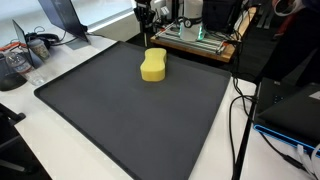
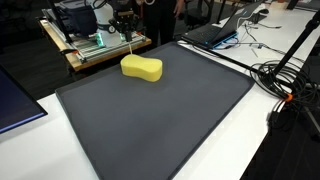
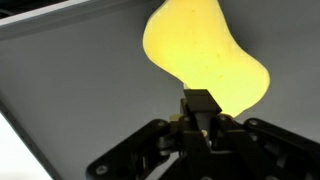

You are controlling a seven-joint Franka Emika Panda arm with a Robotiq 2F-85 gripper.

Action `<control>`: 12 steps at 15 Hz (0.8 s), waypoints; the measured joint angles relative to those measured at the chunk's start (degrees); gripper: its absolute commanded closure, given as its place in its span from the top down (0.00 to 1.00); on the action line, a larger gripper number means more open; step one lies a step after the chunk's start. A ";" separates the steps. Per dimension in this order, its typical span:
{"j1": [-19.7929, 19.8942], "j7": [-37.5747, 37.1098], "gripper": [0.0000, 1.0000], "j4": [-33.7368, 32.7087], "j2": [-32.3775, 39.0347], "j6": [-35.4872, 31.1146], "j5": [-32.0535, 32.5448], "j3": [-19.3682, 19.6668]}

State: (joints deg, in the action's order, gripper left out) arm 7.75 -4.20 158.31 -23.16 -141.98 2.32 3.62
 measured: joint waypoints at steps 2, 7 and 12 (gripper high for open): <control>2.01 -1.88 0.03 0.02 1.32 -0.21 1.82 -0.13; 3.84 -6.90 0.03 0.16 8.01 -0.52 4.54 -0.39; 2.91 -8.06 0.03 -0.07 15.10 -6.11 3.41 -0.39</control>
State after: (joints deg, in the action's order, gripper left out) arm 10.66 -12.26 158.24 -8.06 -148.09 5.73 3.23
